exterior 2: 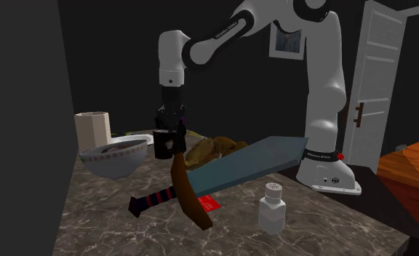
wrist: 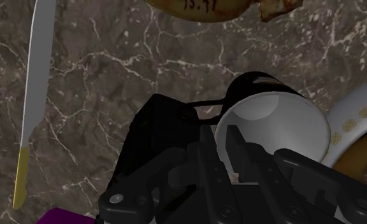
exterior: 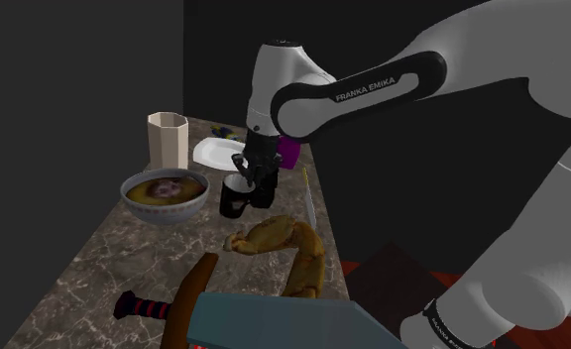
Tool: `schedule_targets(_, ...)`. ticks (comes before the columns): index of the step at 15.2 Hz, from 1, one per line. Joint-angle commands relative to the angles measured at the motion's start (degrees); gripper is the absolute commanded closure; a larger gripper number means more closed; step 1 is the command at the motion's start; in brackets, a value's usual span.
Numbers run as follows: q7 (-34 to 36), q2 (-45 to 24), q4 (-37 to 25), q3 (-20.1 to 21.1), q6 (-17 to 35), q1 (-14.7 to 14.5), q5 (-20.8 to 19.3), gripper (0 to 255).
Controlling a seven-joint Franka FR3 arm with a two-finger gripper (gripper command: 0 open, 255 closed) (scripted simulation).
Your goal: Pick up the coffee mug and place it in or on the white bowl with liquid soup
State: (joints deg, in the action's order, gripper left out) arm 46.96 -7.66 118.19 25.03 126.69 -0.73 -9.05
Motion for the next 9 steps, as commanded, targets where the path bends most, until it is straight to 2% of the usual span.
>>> schedule_targets(1, -0.6, 0.9, -0.7, 0.1, -1.5, 0.1, 0.6, 255)
schedule_targets(9, -2.1, 3.5, -4.1, 0.3, -7.1, 0.4, 2.4, 255)
